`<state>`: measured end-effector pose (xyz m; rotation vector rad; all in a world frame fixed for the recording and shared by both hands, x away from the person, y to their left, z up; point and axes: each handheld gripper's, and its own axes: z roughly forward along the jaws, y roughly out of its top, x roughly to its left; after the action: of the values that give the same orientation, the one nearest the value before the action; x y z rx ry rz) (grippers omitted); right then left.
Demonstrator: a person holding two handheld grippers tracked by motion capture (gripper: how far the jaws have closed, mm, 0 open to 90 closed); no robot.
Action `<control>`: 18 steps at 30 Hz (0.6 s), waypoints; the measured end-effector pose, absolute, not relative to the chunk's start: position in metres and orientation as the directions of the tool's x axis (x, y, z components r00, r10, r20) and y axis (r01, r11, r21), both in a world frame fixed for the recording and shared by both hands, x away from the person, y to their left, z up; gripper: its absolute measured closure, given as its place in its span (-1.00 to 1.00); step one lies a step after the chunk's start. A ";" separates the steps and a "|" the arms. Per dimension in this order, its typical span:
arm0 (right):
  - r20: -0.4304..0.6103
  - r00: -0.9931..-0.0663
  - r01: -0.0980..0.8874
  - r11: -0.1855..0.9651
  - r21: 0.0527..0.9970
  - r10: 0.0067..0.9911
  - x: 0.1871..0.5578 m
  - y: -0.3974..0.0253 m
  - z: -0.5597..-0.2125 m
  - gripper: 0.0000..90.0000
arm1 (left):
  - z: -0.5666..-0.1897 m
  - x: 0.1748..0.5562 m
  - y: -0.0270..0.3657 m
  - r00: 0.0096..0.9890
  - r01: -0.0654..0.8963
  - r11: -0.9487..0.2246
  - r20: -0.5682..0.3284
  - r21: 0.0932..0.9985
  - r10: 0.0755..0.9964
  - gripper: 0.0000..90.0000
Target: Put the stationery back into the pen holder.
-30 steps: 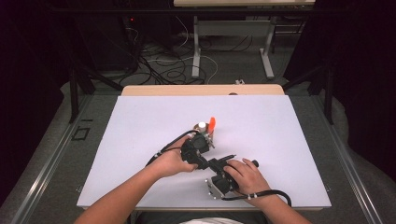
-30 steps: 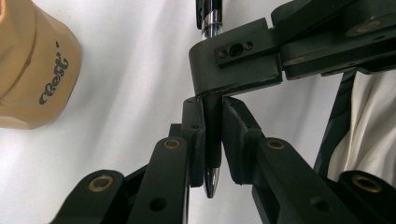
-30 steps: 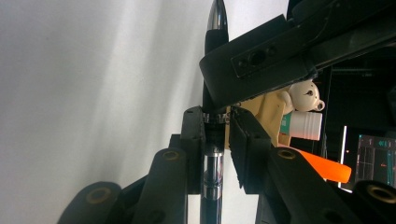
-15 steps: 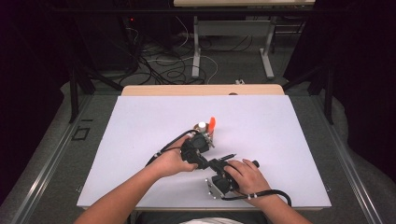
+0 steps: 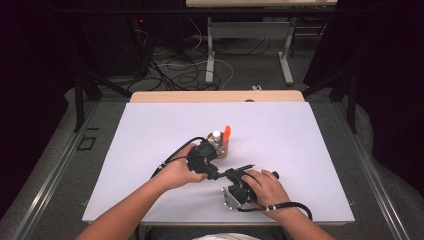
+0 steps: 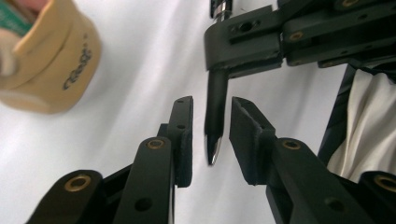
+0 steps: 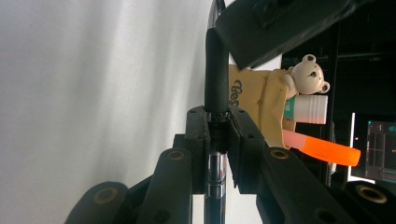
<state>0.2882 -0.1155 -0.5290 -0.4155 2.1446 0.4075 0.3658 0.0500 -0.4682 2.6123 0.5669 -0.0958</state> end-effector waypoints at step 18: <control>-0.815 -0.579 -0.374 0.884 0.280 0.013 0.301 -0.125 -0.519 0.77 | -0.468 0.364 0.099 0.870 0.463 -0.703 -0.124 0.540 0.478 0.28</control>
<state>0.3014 -0.1254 -0.5188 -0.2596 2.1344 0.5363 0.3637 0.0986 -0.4683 2.4624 0.6805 0.0344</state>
